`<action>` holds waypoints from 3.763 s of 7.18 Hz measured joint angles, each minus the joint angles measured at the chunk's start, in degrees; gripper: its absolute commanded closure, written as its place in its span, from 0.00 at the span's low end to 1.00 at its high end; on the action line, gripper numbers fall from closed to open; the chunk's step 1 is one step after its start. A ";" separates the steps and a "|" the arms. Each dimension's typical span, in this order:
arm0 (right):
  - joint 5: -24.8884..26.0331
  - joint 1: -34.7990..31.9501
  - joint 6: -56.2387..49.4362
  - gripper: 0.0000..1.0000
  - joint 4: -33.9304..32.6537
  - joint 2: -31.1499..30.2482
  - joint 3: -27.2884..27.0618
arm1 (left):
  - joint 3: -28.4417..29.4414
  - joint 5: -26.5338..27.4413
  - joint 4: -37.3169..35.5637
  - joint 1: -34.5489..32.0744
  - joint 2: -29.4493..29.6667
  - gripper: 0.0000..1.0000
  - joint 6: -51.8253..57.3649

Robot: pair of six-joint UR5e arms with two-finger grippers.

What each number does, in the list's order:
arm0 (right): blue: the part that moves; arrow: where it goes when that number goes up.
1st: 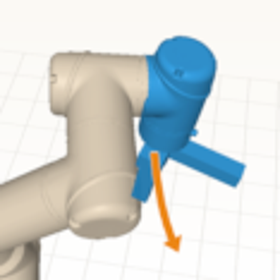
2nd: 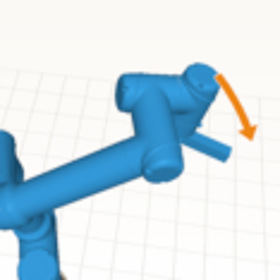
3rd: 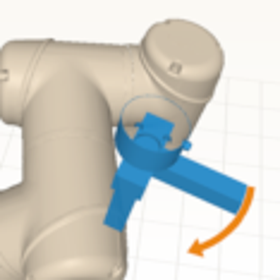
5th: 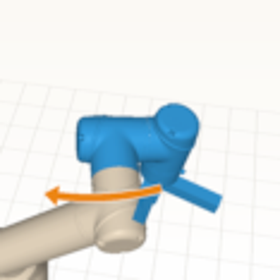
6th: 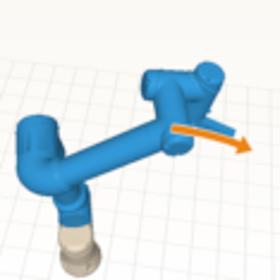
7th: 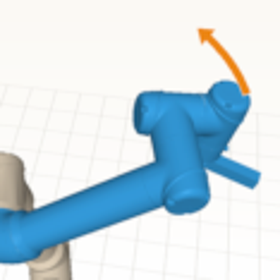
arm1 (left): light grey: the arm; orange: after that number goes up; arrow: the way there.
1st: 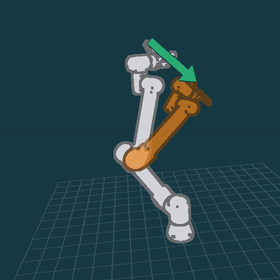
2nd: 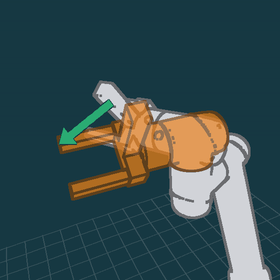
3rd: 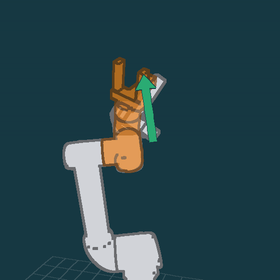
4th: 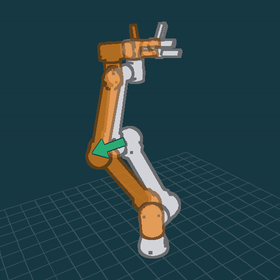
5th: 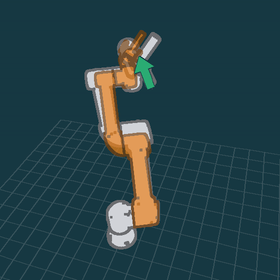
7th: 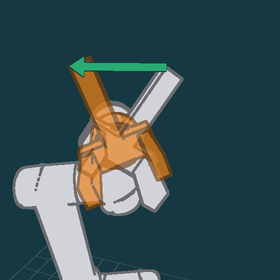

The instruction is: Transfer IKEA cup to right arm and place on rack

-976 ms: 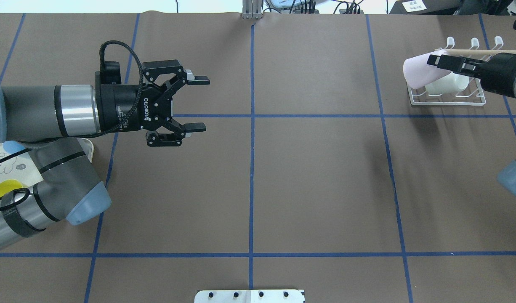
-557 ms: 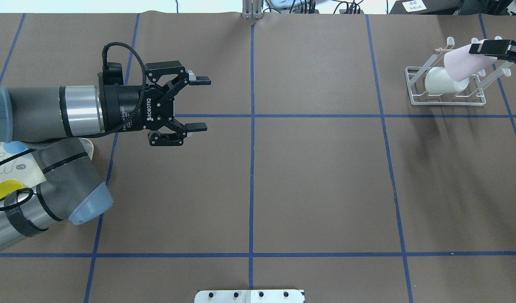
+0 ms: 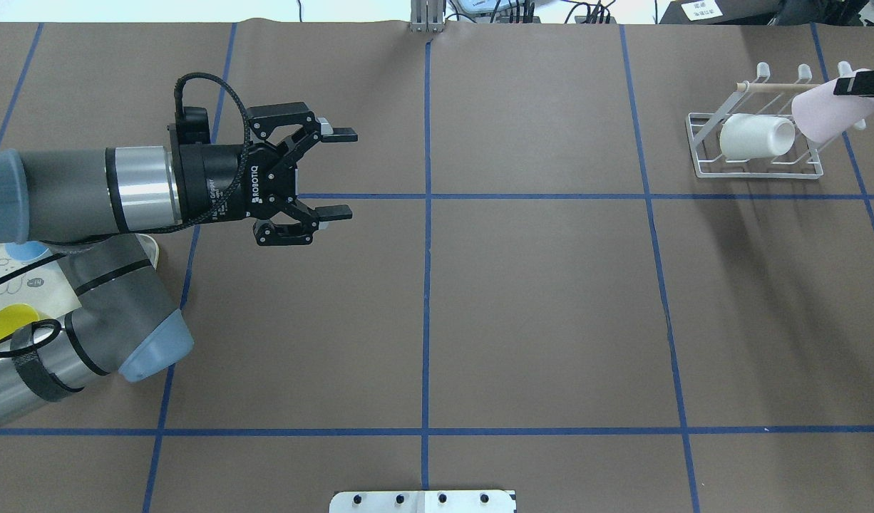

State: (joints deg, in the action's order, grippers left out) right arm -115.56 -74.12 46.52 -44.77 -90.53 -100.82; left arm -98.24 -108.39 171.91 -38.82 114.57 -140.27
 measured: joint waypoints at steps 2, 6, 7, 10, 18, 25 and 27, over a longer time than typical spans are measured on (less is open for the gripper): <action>1.40 0.17 -1.33 1.00 -1.66 0.59 0.98 | 0.06 0.08 0.00 0.18 0.04 0.00 0.00; 3.17 1.50 -1.52 1.00 -1.88 3.64 4.87 | 0.06 0.11 0.06 0.24 0.04 0.00 -0.04; 3.33 1.72 -1.52 1.00 -1.76 3.98 5.79 | 0.05 0.11 0.08 0.24 0.04 0.00 -0.06; 4.00 2.62 -1.52 0.79 -1.40 4.19 7.33 | -0.02 0.11 0.09 0.24 0.04 0.00 -0.01; 5.94 5.46 -1.15 0.00 -1.61 3.84 5.36 | -0.05 -0.23 0.01 -0.28 -1.10 0.00 4.85; 2.48 5.48 -0.66 0.00 -1.73 0.17 0.03 | 0.35 -13.96 -20.82 -18.78 -19.50 0.00 62.54; 2.24 5.43 -1.23 0.00 -1.65 -0.06 -0.06 | 0.84 -14.43 -27.45 -23.79 -24.84 0.01 82.88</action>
State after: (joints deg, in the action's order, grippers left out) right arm -113.32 -68.69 45.30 -46.41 -90.58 -100.88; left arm -97.40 -122.82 144.47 -62.62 89.73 -57.40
